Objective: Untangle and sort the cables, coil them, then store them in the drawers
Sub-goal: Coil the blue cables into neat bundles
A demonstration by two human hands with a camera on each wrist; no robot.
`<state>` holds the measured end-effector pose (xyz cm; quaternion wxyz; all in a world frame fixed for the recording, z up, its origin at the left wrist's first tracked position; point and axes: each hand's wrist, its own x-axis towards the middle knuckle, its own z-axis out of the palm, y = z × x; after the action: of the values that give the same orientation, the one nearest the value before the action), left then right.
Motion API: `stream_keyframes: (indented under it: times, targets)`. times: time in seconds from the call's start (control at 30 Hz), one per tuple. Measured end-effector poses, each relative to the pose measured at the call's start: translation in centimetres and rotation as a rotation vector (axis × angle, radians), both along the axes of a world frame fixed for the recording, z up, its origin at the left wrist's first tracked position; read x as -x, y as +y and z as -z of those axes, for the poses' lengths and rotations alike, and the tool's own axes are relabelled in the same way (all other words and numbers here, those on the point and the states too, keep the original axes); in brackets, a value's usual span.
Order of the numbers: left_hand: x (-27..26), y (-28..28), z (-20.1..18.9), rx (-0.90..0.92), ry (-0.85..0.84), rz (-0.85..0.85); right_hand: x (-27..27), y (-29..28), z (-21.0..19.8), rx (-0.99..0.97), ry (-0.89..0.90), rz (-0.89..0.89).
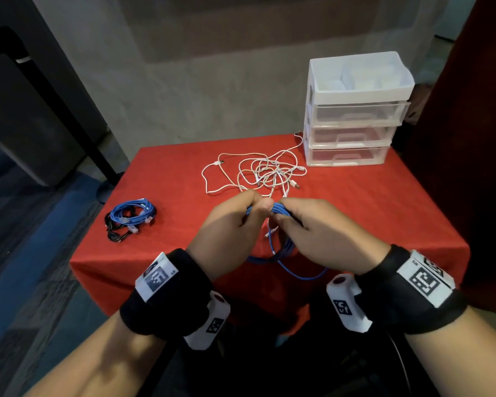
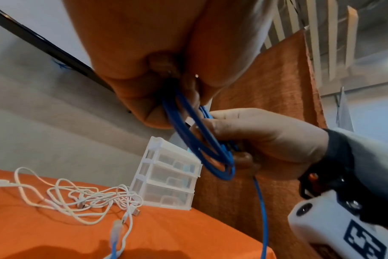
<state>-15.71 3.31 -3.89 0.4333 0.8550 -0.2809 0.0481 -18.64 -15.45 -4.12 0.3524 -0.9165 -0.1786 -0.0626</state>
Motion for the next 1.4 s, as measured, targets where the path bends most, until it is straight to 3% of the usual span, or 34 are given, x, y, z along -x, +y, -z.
stream_keyframes:
  times: [0.13,0.3,0.43,0.6,0.77,0.87,0.93,1.03,1.4]
  targets:
    - [-0.3,0.5,-0.6,0.229,0.336,0.107,0.1,0.0,-0.3,-0.177,0.094,0.023]
    - [0.5,1.2,-0.8,0.302,0.455,0.159,0.3,-0.3,-0.8,-0.276,0.106,0.029]
    - [0.3,1.1,-0.4,0.356,0.369,0.081,0.5,0.1,-0.7,-0.366,0.183,-0.011]
    - [-1.8,4.0,-0.8,0.372,0.19,-0.182,-0.1,-2.0,1.3,-0.437,0.27,0.01]
    - [-3.9,6.5,-0.7,0.43,0.074,-0.35,0.5,-3.5,4.2,-0.341,0.406,0.051]
    - [-4.4,6.8,0.8,0.311,0.022,-0.412,0.8,-2.6,2.4,-0.649,0.438,0.056]
    - [-4.6,6.8,1.8,0.26,0.02,-0.454,1.2,-2.1,0.2,-0.854,0.433,-0.001]
    - [-4.4,6.0,2.5,0.269,0.075,-0.458,1.4,-2.0,-2.5,-0.998,0.417,-0.085]
    - [-3.8,4.3,2.0,0.442,0.296,-0.374,0.5,-2.6,-2.0,-1.021,0.312,0.07]
